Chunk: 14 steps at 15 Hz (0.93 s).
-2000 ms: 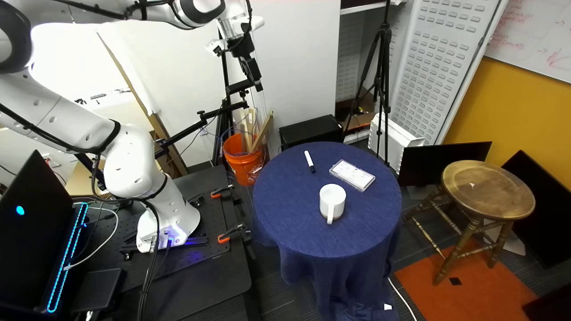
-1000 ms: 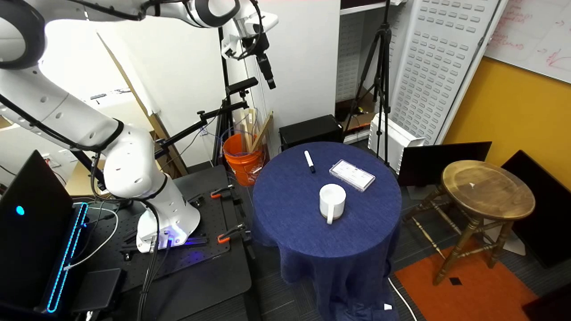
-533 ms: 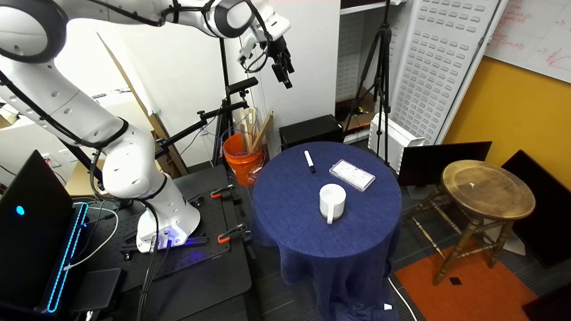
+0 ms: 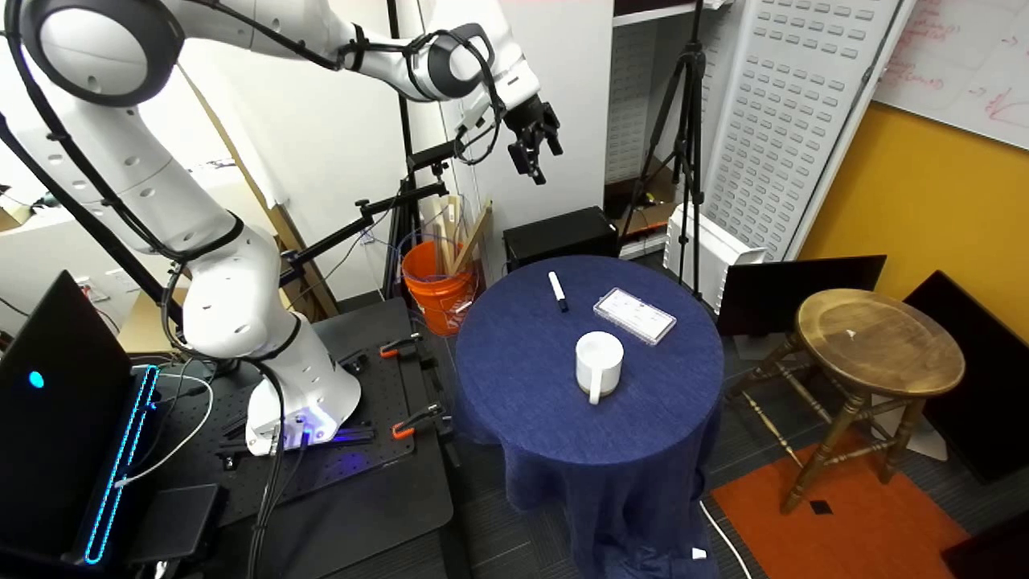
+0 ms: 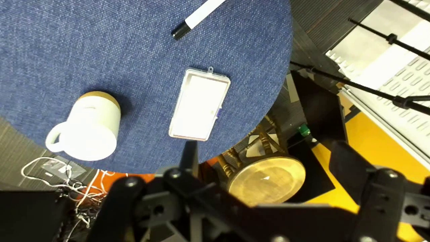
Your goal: Pick the marker and put it in the cup
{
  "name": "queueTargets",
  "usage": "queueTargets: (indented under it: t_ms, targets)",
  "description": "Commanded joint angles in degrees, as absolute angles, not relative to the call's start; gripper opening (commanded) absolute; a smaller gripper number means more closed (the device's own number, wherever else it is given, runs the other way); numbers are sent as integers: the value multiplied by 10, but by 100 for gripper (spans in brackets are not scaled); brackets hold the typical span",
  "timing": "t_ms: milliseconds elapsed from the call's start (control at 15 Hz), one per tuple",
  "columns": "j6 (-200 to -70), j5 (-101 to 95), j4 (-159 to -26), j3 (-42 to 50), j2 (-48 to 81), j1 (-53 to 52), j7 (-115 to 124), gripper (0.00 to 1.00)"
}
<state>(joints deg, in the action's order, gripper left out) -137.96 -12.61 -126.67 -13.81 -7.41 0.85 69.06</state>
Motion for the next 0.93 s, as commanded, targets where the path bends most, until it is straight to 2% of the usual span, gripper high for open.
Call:
queueTargets:
  t_ms: [0, 400, 867]
  targets:
    - [-1378, -128, -1266, -119, -67, -10, 691, 100]
    - [-1375, -126, -1268, -113, -78, -12, 679, 100]
    - [-1443, -121, -1292, -90, -61, -8, 704, 100]
